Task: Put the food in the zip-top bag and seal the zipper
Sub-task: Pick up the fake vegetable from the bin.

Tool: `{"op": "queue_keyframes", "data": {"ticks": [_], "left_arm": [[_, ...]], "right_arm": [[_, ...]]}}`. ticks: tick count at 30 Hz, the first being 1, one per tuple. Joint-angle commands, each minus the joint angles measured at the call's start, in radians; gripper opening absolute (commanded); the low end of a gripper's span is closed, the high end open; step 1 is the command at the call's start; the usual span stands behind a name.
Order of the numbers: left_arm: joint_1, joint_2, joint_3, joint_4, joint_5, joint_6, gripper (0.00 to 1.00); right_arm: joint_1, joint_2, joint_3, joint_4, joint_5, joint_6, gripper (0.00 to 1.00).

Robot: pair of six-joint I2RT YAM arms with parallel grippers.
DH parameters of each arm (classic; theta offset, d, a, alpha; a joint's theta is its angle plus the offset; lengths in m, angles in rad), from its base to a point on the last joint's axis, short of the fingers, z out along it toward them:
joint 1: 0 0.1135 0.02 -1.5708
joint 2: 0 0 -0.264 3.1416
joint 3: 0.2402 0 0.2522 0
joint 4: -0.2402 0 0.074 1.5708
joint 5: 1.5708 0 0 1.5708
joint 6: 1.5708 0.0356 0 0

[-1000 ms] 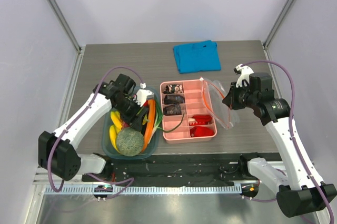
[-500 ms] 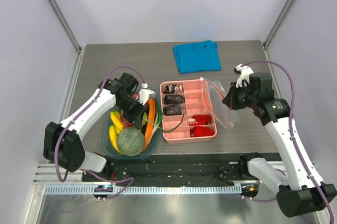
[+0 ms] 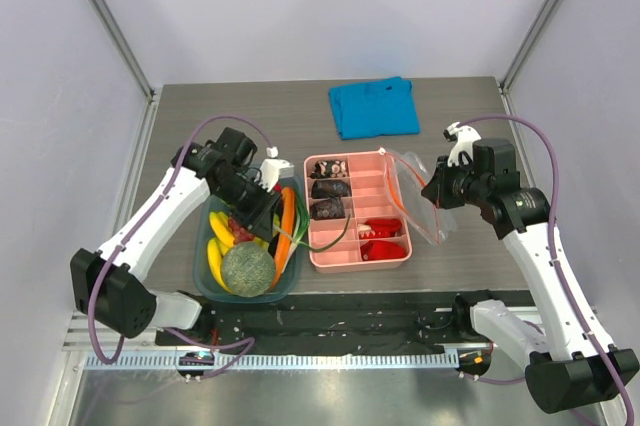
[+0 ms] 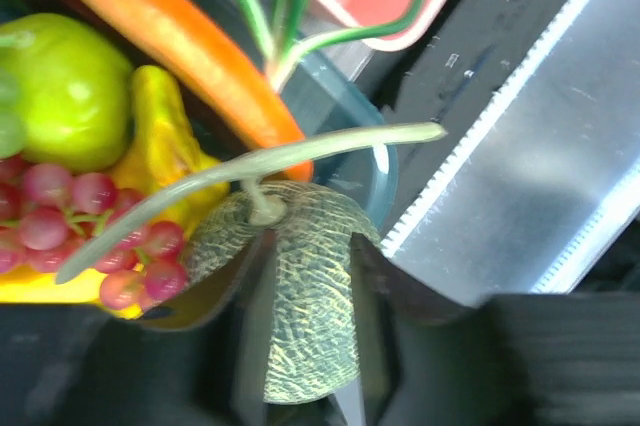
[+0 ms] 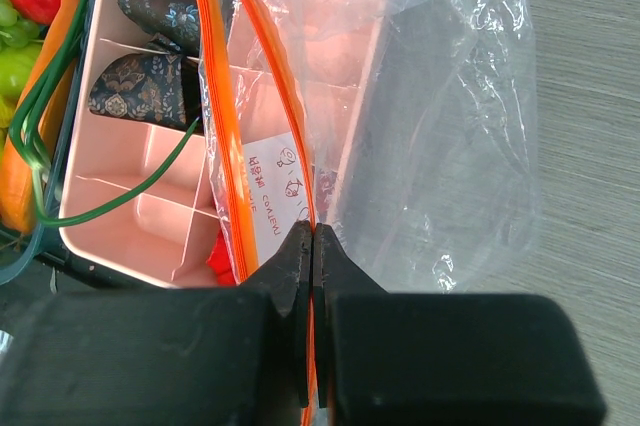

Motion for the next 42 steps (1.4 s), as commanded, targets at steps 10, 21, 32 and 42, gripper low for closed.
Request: {"op": "queue_keyframes", "data": {"ticks": [10, 21, 32, 42], "left_arm": [[-0.056, -0.023, -0.140, 0.285, -0.131, -0.140, 0.52], [-0.099, 0.050, -0.160, 0.318, -0.164, -0.120, 0.52], [-0.139, 0.027, -0.178, 0.236, -0.173, -0.086, 0.45], [-0.179, 0.061, -0.184, 0.239, -0.234, -0.091, 0.23]], "right_arm": [[-0.002, -0.026, -0.007, 0.041, -0.005, 0.016, 0.01], [-0.003, -0.032, -0.004, 0.035, -0.001, 0.013, 0.01], [-0.002, -0.024, -0.010, 0.039, -0.004, 0.018, 0.01], [-0.002, -0.033, -0.007, 0.039, 0.003, 0.014, 0.01]]}}
